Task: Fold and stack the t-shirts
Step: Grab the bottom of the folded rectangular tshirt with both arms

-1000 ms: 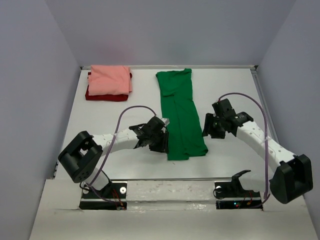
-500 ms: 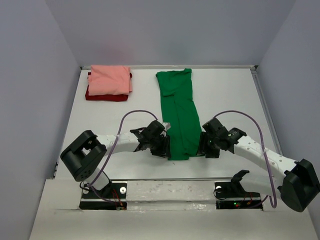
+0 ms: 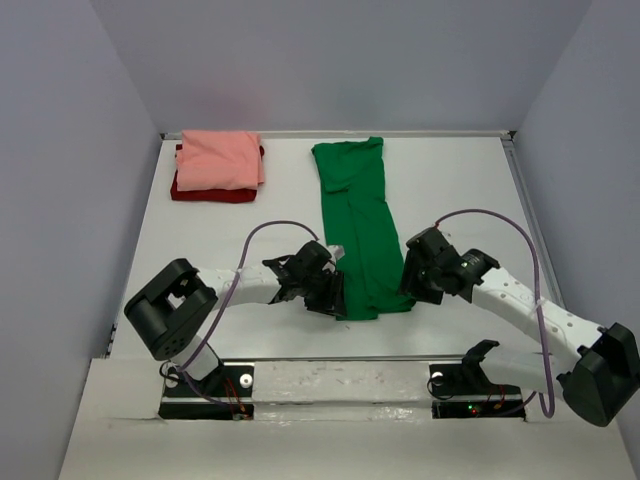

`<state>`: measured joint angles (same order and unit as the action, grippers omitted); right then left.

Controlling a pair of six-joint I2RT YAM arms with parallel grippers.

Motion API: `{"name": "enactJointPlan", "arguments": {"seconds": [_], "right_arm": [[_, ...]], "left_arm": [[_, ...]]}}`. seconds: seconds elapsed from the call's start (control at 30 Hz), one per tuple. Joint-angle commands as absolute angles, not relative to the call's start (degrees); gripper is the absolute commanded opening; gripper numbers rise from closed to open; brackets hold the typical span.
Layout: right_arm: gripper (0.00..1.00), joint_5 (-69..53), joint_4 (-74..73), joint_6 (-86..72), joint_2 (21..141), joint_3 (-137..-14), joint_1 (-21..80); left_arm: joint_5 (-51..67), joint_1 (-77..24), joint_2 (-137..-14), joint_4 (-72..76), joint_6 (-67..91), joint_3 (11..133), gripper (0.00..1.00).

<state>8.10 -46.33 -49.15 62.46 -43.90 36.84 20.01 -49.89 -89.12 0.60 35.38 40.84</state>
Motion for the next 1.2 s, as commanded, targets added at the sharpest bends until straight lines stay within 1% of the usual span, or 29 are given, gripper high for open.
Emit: {"name": "enactJointPlan", "arguments": {"seconds": [0.0, 0.2, 0.3, 0.43, 0.47, 0.5, 0.57, 0.93, 1.17], "right_arm": [[0.57, 13.18, -47.81, -49.92, 63.71, -47.11, 37.18], [0.57, 13.88, -46.85, -50.89, 68.11, -46.67, 37.18], [0.57, 14.06, -46.23, -51.15, 68.20, -45.88, 37.18], [0.57, 13.80, -46.23, -50.89, 68.20, -46.14, 37.18], [0.57, 13.97, -46.23, -50.89, 67.94, -46.32, 37.18], [0.57, 13.97, -46.58, -50.89, 67.85, -46.49, 37.18], [0.57, 13.89, -46.67, -50.80, 67.68, -46.76, 37.18], [0.57, 11.16, -44.83, -51.15, 65.83, -43.86, 37.18], [0.57, 8.09, -42.28, -50.80, 68.99, -42.28, 37.18]], "left_arm": [[20.92, -50.71, -89.82, 2.02, 35.59, 40.87, 0.52], [20.83, -50.71, -89.74, 2.20, 35.77, 40.52, 0.51], [20.66, -50.71, -89.21, 2.11, 35.68, 40.26, 0.43], [20.48, -50.71, -89.21, 2.02, 35.42, 40.43, 0.25], [20.48, -50.71, -89.30, 1.93, 35.33, 40.52, 0.13], [20.39, -50.71, -89.56, 1.85, 35.33, 40.52, 0.07], [20.13, -50.71, -89.74, 1.67, 35.33, 40.61, 0.00], [15.21, -50.36, -86.84, -4.74, 34.45, 41.31, 0.00], [14.85, -50.27, -84.73, -5.80, 34.98, 40.17, 0.00]]}}
